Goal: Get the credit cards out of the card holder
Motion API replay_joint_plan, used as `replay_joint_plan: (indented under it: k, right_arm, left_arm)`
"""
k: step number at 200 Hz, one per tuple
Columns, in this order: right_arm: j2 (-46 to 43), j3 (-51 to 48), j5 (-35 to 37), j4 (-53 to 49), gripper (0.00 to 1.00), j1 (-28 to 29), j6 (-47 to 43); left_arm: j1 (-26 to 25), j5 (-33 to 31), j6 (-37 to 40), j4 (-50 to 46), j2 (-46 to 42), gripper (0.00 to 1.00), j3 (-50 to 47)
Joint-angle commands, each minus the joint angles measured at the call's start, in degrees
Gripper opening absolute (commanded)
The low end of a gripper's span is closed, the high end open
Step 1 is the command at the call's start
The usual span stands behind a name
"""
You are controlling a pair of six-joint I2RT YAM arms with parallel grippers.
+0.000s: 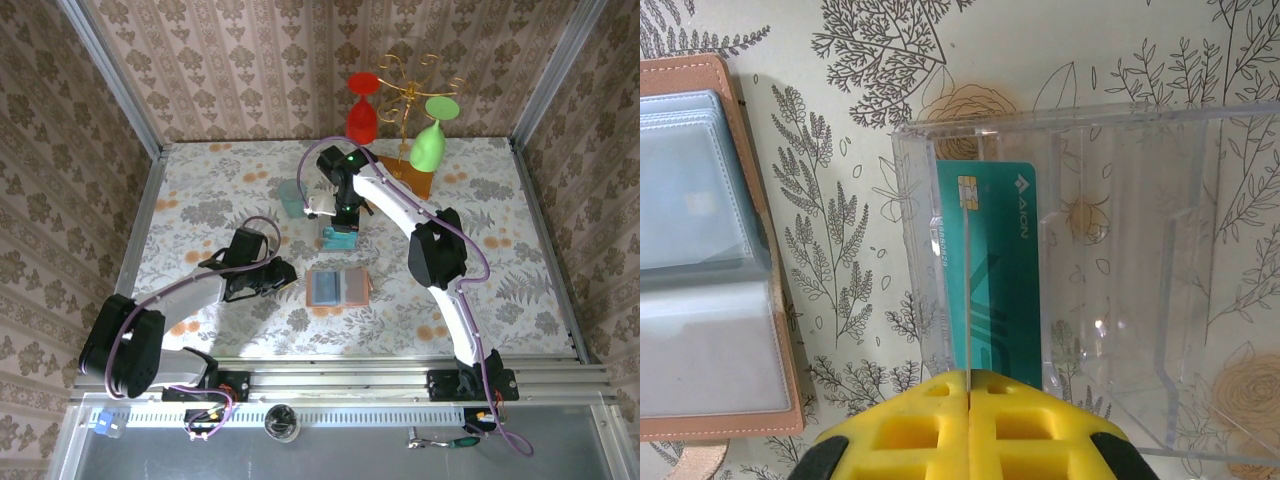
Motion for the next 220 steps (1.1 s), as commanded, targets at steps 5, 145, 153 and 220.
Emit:
replay_joint_plan:
  k: [5,145,153,220]
  right_arm:
    - [1.36,2.29,-0.82,-1.22,0.08,-0.37,-1.01]
    - [-31.28,-39.54,-3.32,33.01,0.30,3.02,36.94]
    - [-33.55,-43.45,-3.80,36.27,0.32,3.54,41.08]
    - [-43.25,-64.38,-7.90,56.51,0.31,5.66,69.96]
  left_arm:
    - [0.47,0.34,1.04,-1.15,-1.39,0.20,-1.13]
    - [-4.01,0.66,0.45,3.48,6.61,0.14,2.95]
    - [-4.71,0.17,0.14,3.80,7.08,0.14,3.20]
    - [-8.00,-2.37,-0.63,4.33,9.82,0.07,4.47]
